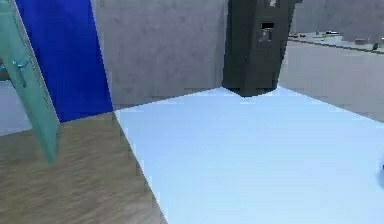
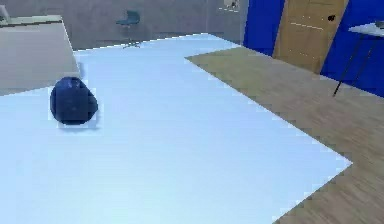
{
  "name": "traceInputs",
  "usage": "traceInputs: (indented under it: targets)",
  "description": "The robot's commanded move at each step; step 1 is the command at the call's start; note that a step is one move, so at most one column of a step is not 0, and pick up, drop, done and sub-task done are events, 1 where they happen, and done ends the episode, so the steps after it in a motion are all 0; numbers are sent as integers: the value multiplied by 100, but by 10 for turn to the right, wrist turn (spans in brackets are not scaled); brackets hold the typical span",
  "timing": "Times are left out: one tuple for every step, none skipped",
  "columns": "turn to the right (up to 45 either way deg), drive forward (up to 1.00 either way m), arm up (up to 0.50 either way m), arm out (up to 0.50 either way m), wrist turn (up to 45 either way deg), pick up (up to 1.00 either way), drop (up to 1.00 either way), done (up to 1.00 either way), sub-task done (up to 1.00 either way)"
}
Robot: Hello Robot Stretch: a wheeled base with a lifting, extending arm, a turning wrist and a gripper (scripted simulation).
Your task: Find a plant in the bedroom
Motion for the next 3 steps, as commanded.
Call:
traceInputs:
  targets:
    - [450, 0, 0, 0, 0, 0, 0, 0, 0]
    - [120, 0, 0, 0, 0, 0, 0, 0, 0]
    - [30, 0, 0, 0, 0, 0, 0, 0, 0]
